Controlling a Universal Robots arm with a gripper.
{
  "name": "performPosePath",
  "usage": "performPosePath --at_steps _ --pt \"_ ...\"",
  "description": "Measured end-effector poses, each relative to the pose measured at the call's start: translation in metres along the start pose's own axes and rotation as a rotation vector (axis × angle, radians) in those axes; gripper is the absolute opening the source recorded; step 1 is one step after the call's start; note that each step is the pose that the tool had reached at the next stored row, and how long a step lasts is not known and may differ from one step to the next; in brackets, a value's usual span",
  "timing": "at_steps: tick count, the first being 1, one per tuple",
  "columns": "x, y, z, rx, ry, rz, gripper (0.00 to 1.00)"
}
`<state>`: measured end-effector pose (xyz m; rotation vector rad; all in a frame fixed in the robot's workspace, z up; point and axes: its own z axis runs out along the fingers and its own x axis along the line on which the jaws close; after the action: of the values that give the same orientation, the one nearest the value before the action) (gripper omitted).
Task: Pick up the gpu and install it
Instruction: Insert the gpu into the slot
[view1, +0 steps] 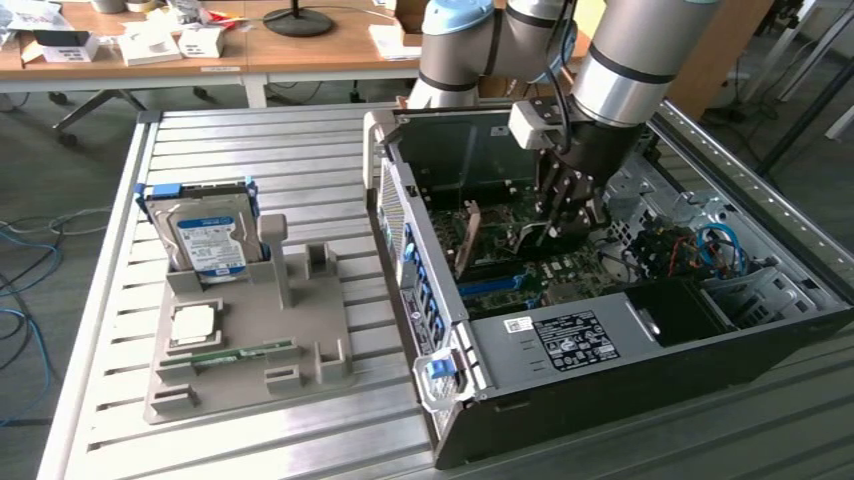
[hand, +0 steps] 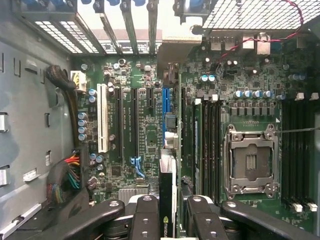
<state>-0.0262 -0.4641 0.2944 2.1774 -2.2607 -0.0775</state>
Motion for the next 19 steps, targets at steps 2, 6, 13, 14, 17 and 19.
performPosePath --at_steps 2,6,13,14,17,19 --pt "0.0000 0.0000 0.0000 0.0000 -0.0001 0.000 0.26" --pt "0.0000 0.0004 0.0017 0.0015 -0.0022 -0.001 0.26" --pt "0.0002 0.0020 0.0050 0.0032 -0.0025 -0.006 0.26" --pt "0.0003 0.0024 0.0054 0.0032 -0.0025 -0.007 0.26" --pt "0.0004 0.0040 0.0070 0.0038 -0.0025 -0.009 0.26" --pt "0.0004 0.0051 0.0080 0.0042 -0.0025 -0.011 0.26"
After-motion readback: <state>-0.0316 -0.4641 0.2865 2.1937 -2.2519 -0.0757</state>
